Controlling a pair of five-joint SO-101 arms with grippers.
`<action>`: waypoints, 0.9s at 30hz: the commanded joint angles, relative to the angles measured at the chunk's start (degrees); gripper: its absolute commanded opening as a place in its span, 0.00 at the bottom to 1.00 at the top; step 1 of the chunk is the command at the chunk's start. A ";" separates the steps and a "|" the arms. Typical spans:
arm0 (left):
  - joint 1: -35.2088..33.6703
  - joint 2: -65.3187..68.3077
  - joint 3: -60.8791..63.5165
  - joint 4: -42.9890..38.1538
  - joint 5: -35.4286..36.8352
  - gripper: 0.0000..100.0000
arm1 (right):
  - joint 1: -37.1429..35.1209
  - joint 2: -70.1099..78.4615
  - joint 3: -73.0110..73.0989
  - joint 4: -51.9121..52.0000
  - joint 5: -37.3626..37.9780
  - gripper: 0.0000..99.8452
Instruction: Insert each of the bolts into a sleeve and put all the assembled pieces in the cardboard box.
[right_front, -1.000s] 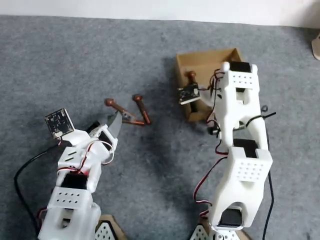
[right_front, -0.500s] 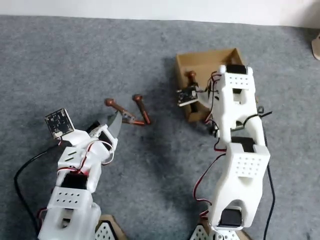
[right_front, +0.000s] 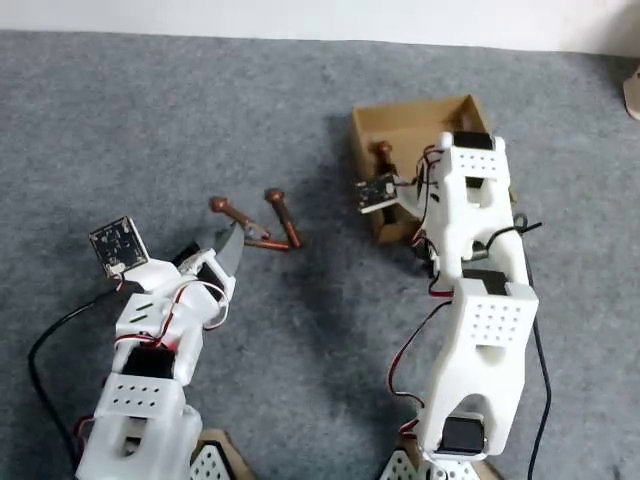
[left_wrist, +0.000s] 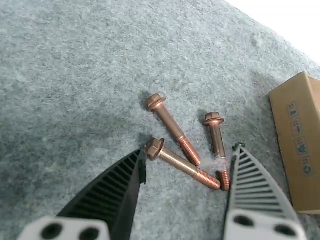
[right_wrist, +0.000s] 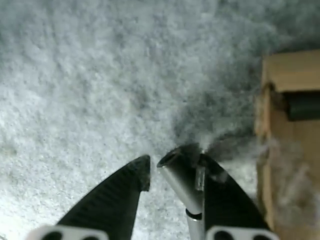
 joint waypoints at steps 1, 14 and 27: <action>1.19 -0.84 -0.40 -0.35 -0.62 0.26 | 1.89 -0.84 -2.86 -0.48 0.18 0.15; 1.19 -0.84 -0.40 -0.35 -0.62 0.26 | 1.71 -0.57 -8.75 5.14 9.23 0.15; 1.19 -0.84 -0.48 -0.35 -0.62 0.26 | 3.56 7.52 -9.10 4.70 11.96 0.19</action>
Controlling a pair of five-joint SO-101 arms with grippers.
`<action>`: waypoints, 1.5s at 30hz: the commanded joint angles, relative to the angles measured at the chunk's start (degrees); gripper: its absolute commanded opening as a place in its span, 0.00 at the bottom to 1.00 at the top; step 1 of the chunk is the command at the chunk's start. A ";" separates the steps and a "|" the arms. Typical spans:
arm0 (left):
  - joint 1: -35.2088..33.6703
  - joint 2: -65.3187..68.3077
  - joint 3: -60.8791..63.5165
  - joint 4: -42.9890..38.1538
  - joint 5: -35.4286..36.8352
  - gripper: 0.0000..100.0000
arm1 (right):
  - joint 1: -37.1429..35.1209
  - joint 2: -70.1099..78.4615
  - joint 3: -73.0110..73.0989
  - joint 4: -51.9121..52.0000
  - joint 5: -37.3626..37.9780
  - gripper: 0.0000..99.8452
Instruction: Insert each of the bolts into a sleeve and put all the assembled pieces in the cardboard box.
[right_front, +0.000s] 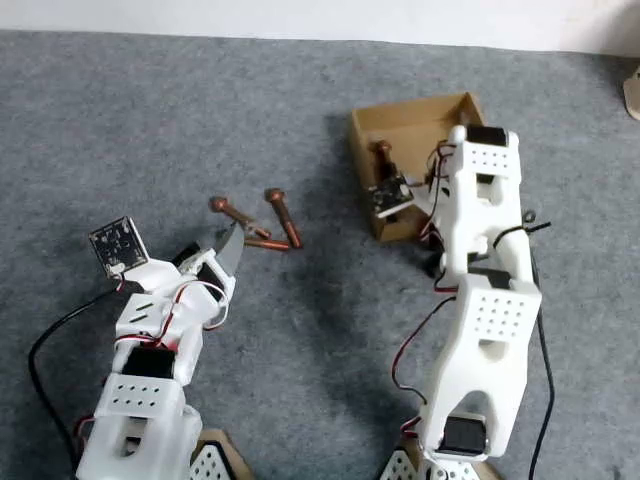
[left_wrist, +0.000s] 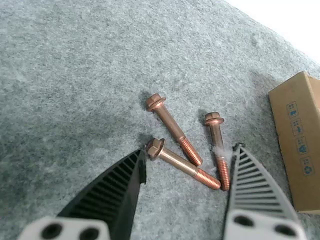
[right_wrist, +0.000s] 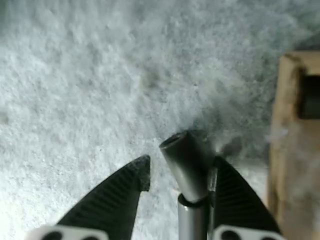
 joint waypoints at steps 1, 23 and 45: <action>1.19 -0.84 -0.48 -0.35 -0.62 0.26 | 1.63 3.74 -2.51 0.48 0.79 0.19; 0.84 -0.84 -0.75 -0.35 -0.62 0.26 | 2.07 1.01 -1.98 1.10 -19.69 0.01; 1.19 0.66 -19.82 28.13 3.43 0.20 | -13.58 -47.78 38.46 -21.05 -89.14 0.01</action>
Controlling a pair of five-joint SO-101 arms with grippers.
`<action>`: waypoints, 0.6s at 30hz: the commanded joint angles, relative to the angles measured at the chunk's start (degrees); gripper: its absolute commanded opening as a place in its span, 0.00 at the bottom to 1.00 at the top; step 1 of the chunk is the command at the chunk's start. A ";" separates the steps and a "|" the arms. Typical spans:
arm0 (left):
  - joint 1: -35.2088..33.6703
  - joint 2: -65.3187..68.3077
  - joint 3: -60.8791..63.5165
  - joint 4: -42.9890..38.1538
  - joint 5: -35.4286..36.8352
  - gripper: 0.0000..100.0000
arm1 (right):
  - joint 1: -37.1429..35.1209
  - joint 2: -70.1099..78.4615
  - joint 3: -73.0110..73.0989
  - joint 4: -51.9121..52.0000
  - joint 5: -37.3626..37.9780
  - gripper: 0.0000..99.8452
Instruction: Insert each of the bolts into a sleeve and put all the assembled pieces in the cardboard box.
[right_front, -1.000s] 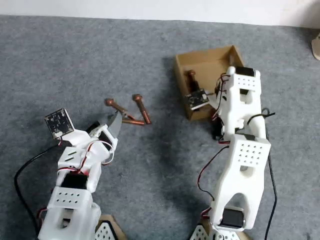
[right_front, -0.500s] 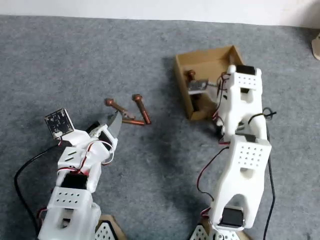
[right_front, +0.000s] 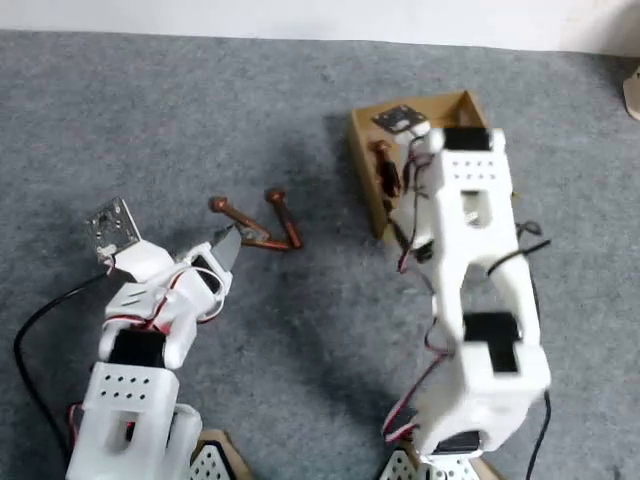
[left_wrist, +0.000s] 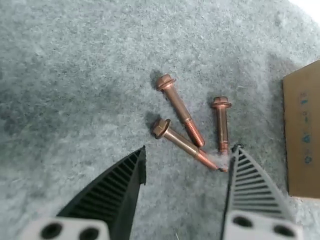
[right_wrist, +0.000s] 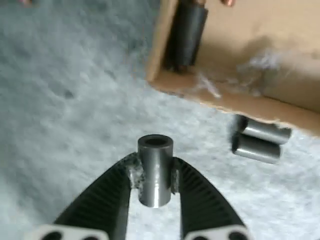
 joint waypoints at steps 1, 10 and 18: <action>1.10 2.15 -6.55 3.78 0.62 0.18 | -4.53 -14.64 14.46 -11.03 -7.91 0.01; 0.84 31.60 -26.07 7.30 2.99 0.18 | -7.08 -39.08 49.27 -33.71 -13.01 0.01; 1.10 57.63 -50.86 17.41 14.24 0.23 | -7.08 -49.45 61.85 -44.18 -13.80 0.01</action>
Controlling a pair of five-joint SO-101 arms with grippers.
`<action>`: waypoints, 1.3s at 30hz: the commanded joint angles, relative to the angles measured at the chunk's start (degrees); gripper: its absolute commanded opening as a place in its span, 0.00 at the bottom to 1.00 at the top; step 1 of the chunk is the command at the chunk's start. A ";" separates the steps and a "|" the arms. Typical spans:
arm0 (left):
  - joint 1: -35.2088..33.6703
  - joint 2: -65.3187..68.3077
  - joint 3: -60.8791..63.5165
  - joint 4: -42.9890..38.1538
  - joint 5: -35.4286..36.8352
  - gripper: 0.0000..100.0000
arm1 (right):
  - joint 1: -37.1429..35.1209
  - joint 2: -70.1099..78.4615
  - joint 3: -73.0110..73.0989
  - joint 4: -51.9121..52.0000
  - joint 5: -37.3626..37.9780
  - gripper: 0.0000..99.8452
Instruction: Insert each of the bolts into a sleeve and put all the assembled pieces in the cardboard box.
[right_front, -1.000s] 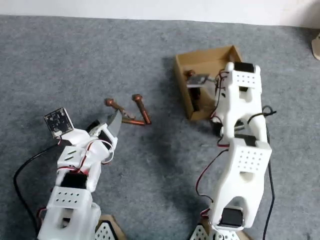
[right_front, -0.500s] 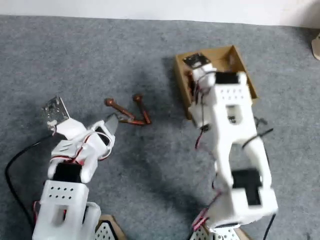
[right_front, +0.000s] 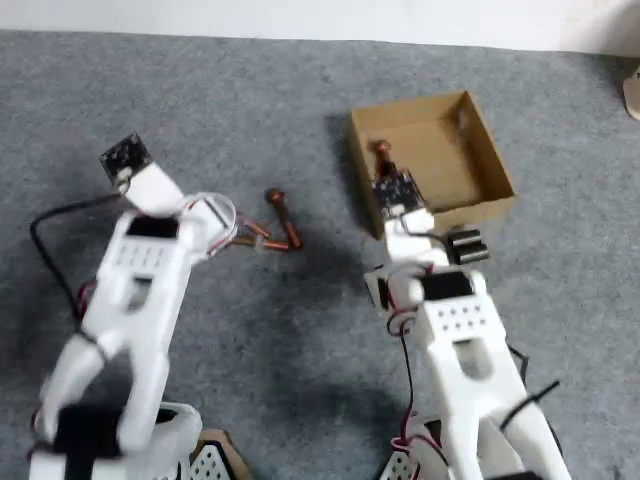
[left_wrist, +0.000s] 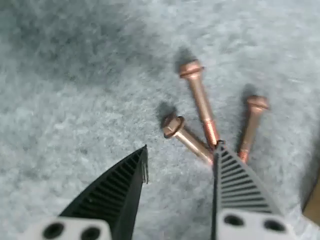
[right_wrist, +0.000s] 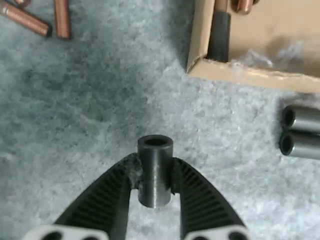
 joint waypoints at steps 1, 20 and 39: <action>1.01 9.98 -12.88 3.08 4.40 0.23 | -0.48 -5.67 2.42 -4.79 -0.26 0.01; 1.10 39.87 -33.45 3.08 12.13 0.22 | -0.48 -9.36 6.90 -7.87 -0.18 0.01; -0.04 34.59 -34.95 2.73 -2.37 0.00 | -0.92 -49.45 26.68 -10.51 -0.18 0.01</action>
